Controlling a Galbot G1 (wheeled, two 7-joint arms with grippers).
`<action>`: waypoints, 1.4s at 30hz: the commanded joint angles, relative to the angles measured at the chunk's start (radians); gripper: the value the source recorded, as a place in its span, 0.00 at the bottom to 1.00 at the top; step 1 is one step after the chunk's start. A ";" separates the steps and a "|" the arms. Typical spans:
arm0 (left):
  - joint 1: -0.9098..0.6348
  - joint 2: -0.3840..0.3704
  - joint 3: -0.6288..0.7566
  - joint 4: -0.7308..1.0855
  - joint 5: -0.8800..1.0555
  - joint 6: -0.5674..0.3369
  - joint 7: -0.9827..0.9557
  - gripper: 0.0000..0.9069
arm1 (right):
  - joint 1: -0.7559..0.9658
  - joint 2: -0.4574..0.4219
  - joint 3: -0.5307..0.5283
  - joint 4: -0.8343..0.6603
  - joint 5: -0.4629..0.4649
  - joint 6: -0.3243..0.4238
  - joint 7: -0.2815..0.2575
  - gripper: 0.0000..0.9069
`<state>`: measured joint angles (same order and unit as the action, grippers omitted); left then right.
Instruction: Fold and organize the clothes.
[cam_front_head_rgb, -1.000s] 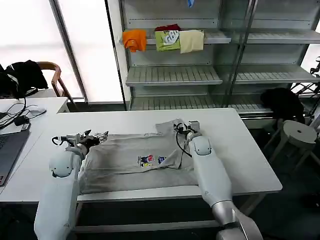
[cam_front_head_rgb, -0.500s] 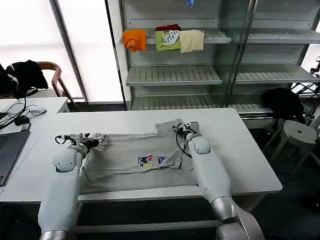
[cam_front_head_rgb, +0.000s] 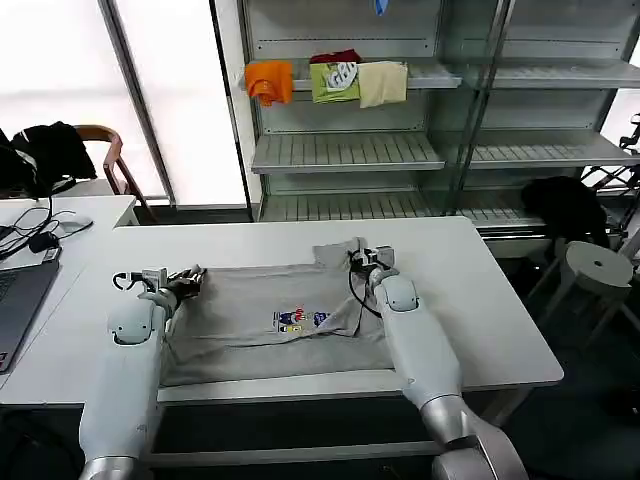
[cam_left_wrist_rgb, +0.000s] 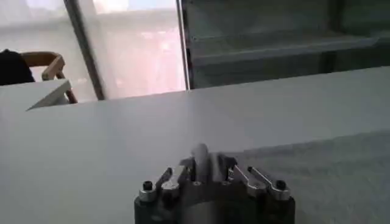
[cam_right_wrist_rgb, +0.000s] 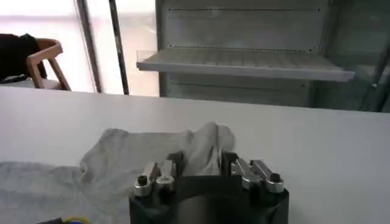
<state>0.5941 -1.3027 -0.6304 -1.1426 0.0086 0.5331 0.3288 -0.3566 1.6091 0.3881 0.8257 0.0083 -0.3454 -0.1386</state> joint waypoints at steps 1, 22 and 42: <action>0.002 -0.002 -0.002 0.002 -0.034 0.002 0.007 0.01 | -0.024 0.049 -0.002 0.077 0.003 -0.007 -0.002 0.00; 0.190 0.072 -0.032 -0.388 -0.365 -0.003 -0.012 0.01 | -0.334 -0.070 -0.100 0.742 0.061 -0.171 0.040 0.00; 0.477 0.150 -0.132 -0.489 -0.595 -0.087 0.109 0.01 | -0.734 -0.154 0.002 1.118 0.080 -0.211 0.029 0.00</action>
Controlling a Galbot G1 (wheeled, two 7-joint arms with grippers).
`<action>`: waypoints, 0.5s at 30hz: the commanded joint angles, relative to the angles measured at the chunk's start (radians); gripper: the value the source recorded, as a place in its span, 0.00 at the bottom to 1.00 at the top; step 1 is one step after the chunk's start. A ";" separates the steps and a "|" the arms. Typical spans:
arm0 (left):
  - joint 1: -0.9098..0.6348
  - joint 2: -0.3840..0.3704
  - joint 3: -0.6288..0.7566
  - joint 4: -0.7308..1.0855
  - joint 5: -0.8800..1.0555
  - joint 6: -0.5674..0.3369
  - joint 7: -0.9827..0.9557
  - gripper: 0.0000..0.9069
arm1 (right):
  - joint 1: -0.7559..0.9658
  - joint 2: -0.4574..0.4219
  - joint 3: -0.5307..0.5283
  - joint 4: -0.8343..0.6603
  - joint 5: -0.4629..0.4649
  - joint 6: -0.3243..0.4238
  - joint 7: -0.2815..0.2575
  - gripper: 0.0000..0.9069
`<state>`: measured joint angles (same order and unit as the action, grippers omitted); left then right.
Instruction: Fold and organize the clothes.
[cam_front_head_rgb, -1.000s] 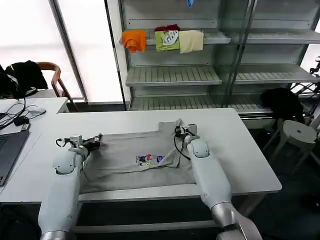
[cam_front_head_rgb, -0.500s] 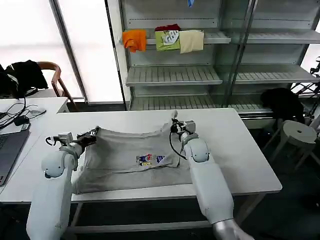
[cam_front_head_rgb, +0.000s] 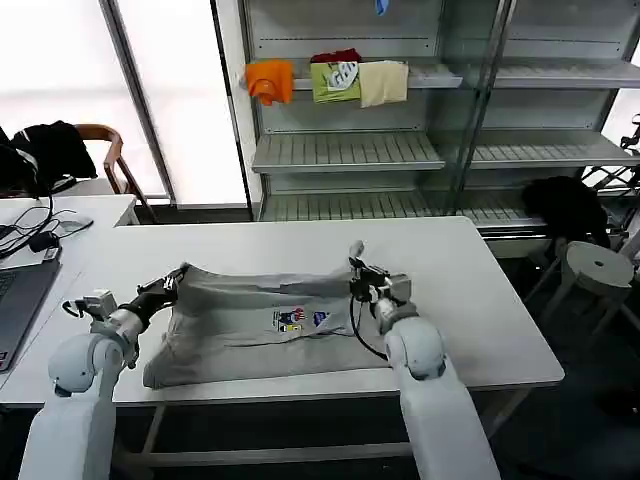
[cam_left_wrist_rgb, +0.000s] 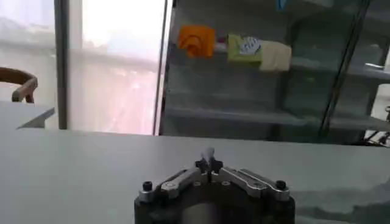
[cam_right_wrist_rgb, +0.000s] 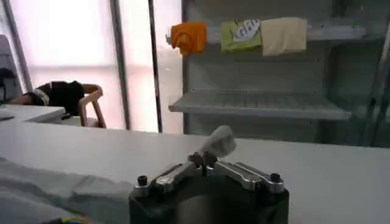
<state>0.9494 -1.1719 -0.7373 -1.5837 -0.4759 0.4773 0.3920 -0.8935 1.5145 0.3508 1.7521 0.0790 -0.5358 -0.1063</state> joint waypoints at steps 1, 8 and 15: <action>0.126 0.020 -0.026 -0.047 -0.117 -0.033 0.049 0.01 | -0.206 -0.059 0.043 0.198 0.009 -0.021 -0.006 0.00; 0.164 0.025 -0.037 -0.047 -0.132 -0.053 0.083 0.01 | -0.257 -0.042 0.043 0.208 -0.013 -0.010 -0.018 0.00; 0.216 0.034 -0.059 -0.069 -0.111 -0.070 0.102 0.01 | -0.282 -0.028 0.046 0.200 -0.037 0.005 -0.025 0.00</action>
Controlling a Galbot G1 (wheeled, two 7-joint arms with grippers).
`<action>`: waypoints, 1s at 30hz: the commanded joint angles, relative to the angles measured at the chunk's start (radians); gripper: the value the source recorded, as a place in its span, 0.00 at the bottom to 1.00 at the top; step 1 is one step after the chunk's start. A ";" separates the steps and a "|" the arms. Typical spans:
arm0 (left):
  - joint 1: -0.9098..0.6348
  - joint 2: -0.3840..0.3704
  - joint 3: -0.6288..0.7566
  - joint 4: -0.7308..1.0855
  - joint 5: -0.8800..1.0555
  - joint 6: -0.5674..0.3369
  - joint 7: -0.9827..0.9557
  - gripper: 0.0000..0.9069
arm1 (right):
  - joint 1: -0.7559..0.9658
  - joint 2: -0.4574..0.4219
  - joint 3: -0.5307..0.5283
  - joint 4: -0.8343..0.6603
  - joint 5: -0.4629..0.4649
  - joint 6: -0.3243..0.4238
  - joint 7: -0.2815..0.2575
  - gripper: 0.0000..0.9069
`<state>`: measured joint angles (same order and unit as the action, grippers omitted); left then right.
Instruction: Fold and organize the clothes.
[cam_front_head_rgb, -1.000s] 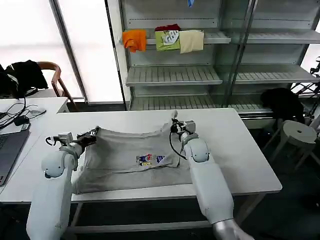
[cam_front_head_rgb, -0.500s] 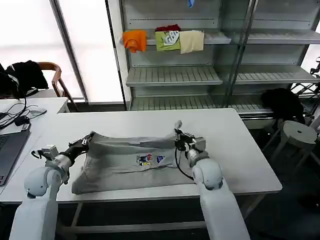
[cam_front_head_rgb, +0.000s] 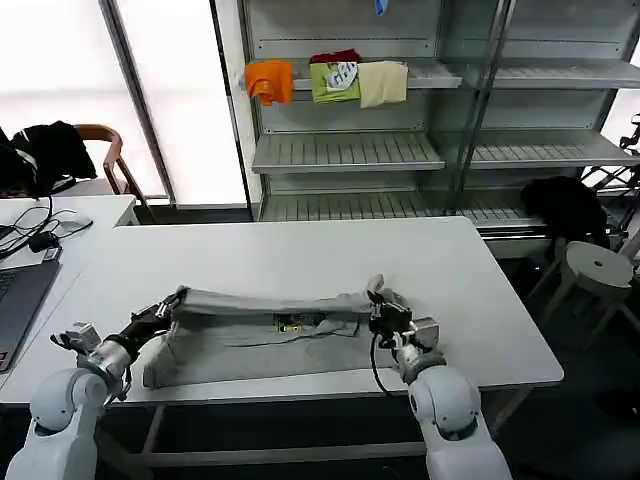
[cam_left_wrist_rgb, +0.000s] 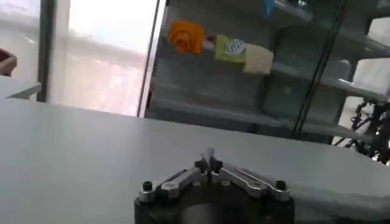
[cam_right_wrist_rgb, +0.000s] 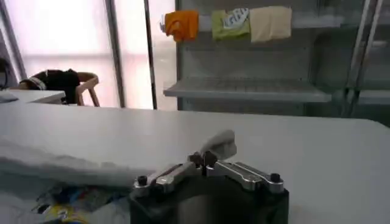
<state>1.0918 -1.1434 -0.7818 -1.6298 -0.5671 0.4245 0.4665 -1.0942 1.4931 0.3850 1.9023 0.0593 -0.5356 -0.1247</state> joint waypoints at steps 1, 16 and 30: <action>0.080 0.004 -0.015 -0.025 -0.008 -0.023 0.029 0.01 | -0.084 -0.006 0.013 0.047 -0.022 0.007 -0.009 0.00; 0.103 -0.018 -0.010 -0.057 0.158 -0.063 -0.024 1.00 | -0.113 -0.003 0.072 0.028 -0.185 0.033 0.072 1.00; 0.172 -0.097 -0.020 -0.208 0.230 0.013 -0.279 1.00 | -0.109 -0.046 0.210 0.165 0.135 0.092 0.070 1.00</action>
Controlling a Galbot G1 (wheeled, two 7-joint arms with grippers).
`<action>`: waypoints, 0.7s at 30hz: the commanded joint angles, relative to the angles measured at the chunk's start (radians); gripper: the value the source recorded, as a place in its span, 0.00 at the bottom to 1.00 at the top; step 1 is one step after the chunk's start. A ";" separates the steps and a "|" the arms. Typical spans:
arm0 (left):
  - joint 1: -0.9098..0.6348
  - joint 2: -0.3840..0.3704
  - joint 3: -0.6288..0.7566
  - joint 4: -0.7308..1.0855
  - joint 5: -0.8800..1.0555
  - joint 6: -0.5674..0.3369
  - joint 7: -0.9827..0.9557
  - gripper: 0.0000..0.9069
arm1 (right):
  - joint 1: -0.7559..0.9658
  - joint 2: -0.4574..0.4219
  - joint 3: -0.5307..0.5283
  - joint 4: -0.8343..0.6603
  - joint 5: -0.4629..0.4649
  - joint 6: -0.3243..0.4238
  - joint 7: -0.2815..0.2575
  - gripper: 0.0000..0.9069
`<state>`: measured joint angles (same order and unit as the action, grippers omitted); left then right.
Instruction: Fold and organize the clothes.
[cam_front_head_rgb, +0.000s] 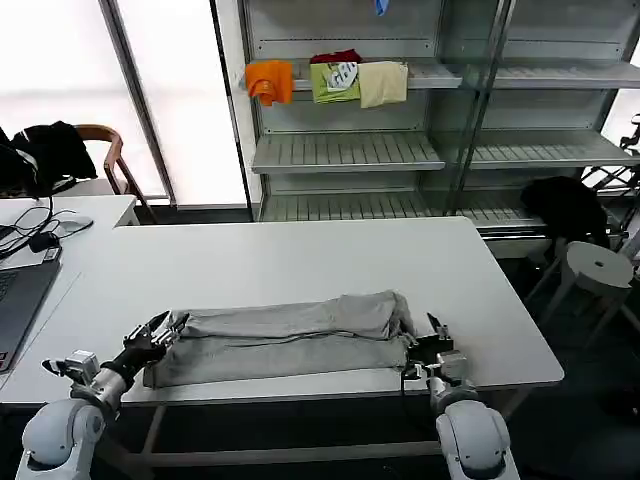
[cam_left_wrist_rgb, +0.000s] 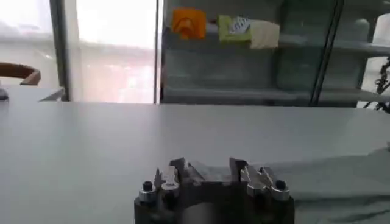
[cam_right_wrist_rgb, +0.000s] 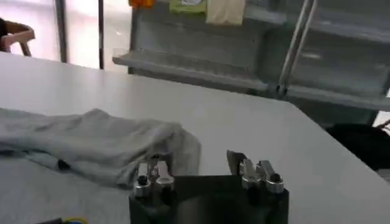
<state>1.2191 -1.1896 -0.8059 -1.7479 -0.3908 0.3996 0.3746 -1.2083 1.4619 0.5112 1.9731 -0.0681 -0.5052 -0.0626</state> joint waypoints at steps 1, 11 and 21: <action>0.051 -0.068 0.008 -0.098 0.066 0.044 -0.209 1.00 | 0.012 -0.014 0.092 0.107 0.309 0.058 0.006 1.00; 0.064 -0.129 0.042 -0.103 0.100 0.051 -0.313 0.78 | 0.059 -0.026 0.093 0.152 0.378 0.026 -0.007 1.00; 0.067 -0.140 0.053 -0.096 0.107 0.073 -0.304 0.02 | 0.070 -0.023 0.086 0.134 0.374 0.026 -0.001 1.00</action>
<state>1.2769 -1.3084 -0.7594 -1.8312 -0.3019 0.4602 0.1191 -1.1491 1.4426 0.5836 2.0890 0.2491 -0.4836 -0.0649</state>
